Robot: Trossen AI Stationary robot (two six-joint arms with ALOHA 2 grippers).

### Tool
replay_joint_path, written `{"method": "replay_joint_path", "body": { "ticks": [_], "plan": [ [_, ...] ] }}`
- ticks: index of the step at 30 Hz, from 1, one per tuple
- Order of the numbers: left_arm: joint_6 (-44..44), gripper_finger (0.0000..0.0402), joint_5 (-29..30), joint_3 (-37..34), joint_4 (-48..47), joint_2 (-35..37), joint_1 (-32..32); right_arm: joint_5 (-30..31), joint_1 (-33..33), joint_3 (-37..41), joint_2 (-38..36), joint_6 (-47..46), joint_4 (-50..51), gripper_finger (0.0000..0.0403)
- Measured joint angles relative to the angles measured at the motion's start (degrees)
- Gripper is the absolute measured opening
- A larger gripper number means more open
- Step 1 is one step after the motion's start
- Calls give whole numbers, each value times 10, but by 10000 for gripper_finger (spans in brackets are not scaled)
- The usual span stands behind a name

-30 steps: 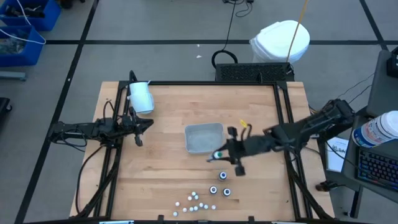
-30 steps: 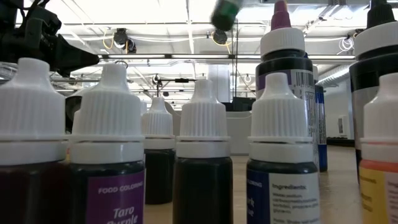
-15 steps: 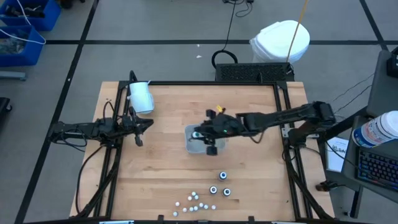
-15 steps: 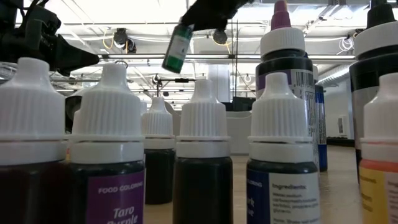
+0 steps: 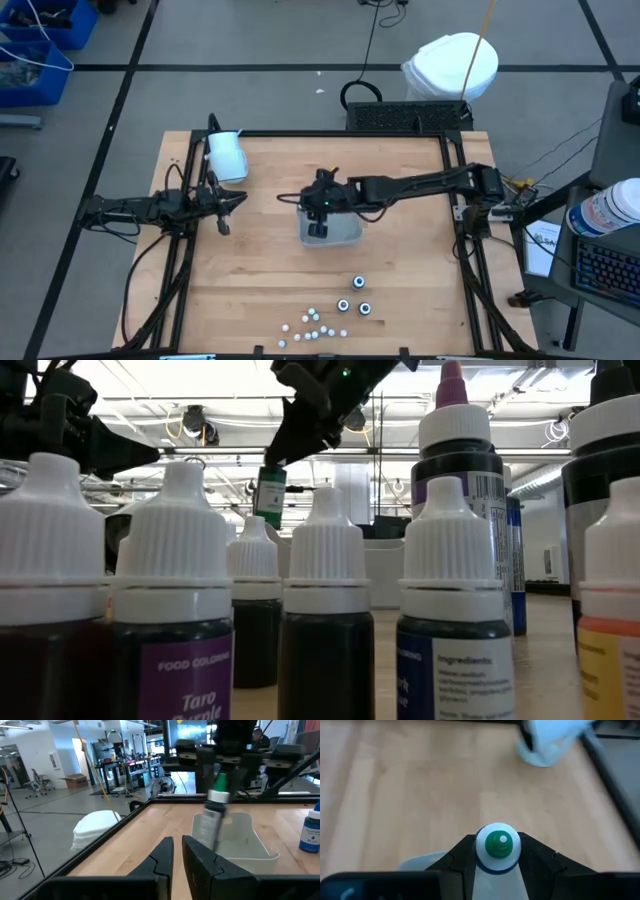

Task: Pick & Place food coloring
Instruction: Put the large green food coloring bottle into the gray bin

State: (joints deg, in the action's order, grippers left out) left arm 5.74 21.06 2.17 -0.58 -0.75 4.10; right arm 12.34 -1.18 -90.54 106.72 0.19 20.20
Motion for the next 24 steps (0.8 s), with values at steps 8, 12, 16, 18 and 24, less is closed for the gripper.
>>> {"method": "replay_joint_path", "body": {
  "ticks": [8, 12, 16, 18, 24],
  "plan": [
    [4, 47, 0, 0, 0, 0, 0, -6, 4, 0, -3, -17, 16, 112],
    [17, 47, 0, 0, 1, 0, 0, -4, 4, 0, -3, -33, 39, 116],
    [18, 47, 0, 0, 2, 0, 0, -4, 4, 1, -2, -40, 37, 114],
    [18, 47, 0, 0, 2, 0, 0, -4, 4, 2, 7, -41, 30, 114],
    [18, 47, 0, 0, 3, 0, 0, -6, 4, 4, 35, -41, 24, 115]
  ]
}}
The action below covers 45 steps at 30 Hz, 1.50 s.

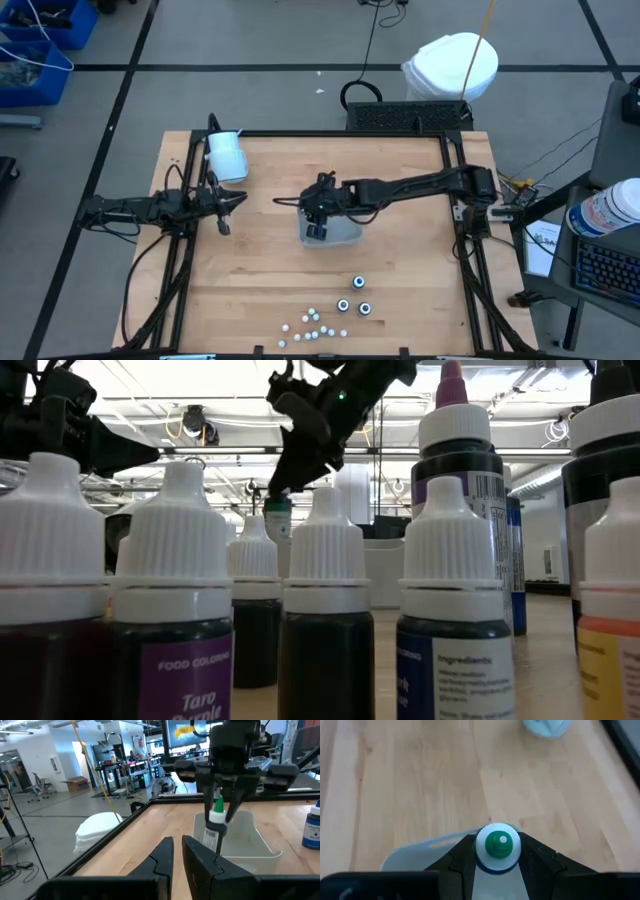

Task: Pick & Place food coloring
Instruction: Put the large green food coloring bottle into the gray bin

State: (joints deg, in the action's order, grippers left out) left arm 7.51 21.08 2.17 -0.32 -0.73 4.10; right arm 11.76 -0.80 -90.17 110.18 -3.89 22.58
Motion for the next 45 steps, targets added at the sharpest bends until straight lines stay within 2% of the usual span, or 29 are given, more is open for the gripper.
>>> {"method": "replay_joint_path", "body": {
  "ticks": [36, 45],
  "plan": [
    [2, 47, 0, 0, 0, 0, 0, -1, 13, 14, 61, -27, -54, 117],
    [2, 47, 0, 0, 0, 0, 0, 2, 14, 15, 62, -25, -47, 149]
  ]
}}
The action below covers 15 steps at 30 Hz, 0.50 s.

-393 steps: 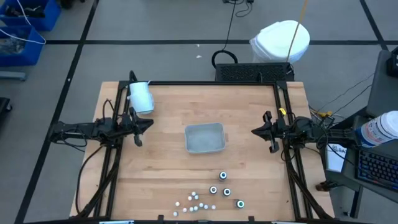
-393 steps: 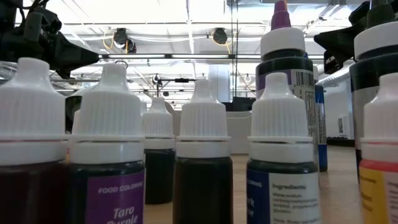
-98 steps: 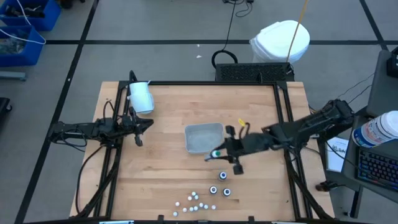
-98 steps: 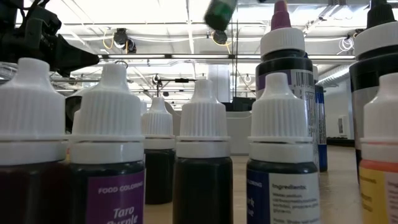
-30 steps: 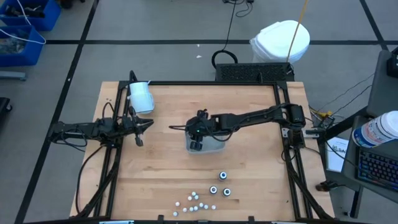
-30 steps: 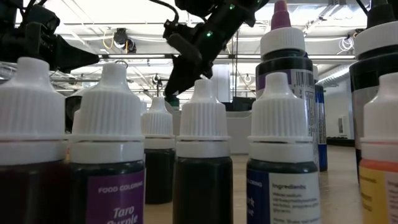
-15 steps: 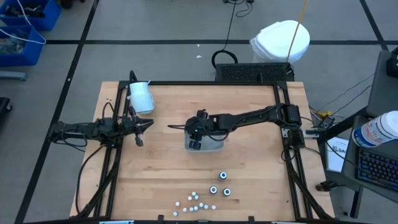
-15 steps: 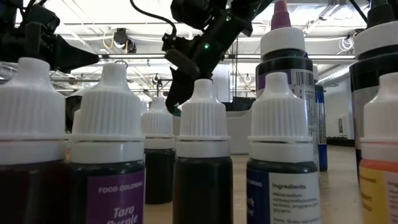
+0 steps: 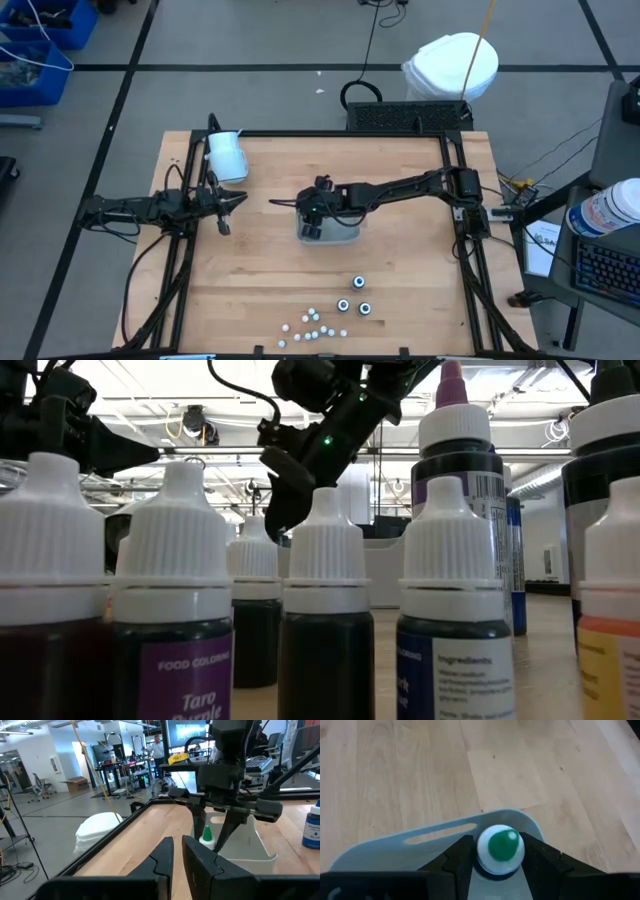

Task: Pick & Place food coloring
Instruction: Put the large green food coloring bottle into the gray bin

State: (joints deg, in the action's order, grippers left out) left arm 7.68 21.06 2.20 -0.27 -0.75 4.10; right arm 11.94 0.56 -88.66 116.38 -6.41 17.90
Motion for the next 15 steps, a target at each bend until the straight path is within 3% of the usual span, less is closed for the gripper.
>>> {"method": "replay_joint_path", "body": {
  "ticks": [15],
  "plan": [
    [1, 47, 0, 0, 0, 0, 0, -2, -3, 1, -5, 3, 8, 198]
  ]
}}
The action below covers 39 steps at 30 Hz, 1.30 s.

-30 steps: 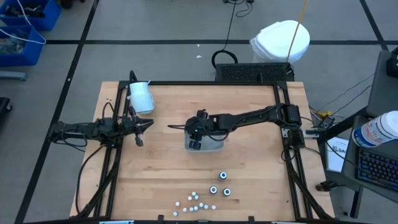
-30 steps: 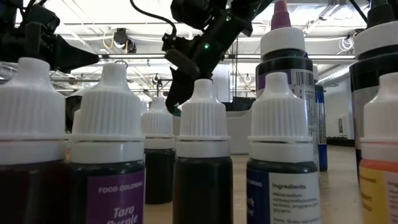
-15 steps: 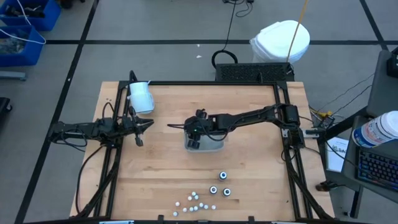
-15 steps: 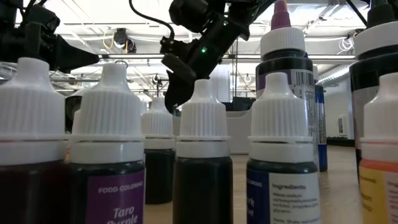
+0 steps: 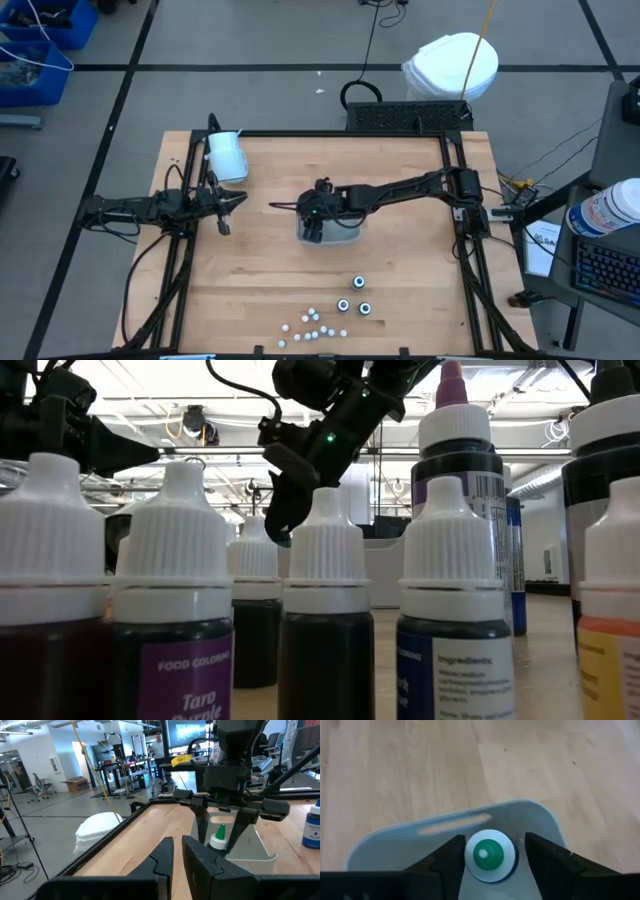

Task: Pick & Place food coloring
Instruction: Put the large green food coloring bottle into the gray bin, then put the large purple food coloring bottle into the gray bin

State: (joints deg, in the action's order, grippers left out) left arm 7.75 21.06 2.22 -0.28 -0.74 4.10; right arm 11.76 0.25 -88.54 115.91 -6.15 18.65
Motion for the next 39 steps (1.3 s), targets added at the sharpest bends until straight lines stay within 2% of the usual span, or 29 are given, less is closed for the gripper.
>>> {"method": "replay_joint_path", "body": {
  "ticks": [15, 19, 22, 26, 31, 34, 39],
  "plan": [
    [15, 47, 0, 0, -2, 0, 0, 4, 5, 1, -23, 46, -29, 233],
    [14, 47, 0, 1, -4, 0, 0, 8, 5, 0, -65, 76, -36, 233],
    [14, 47, -1, 1, -7, 0, 0, 39, -3, -1, -124, 92, -3, 228],
    [14, 47, -1, 1, -8, 0, 0, 50, -24, -2, -216, 112, 76, 210],
    [14, 47, -1, 1, -8, 0, 0, 50, -50, 16, -321, 65, 178, 173],
    [11, 47, -1, 1, -8, 0, 0, 50, -71, 76, -384, 42, 172, 142],
    [-1, 47, -2, 1, -8, 0, 0, 61, -95, 255, -493, 9, 55, 76]
  ]
}}
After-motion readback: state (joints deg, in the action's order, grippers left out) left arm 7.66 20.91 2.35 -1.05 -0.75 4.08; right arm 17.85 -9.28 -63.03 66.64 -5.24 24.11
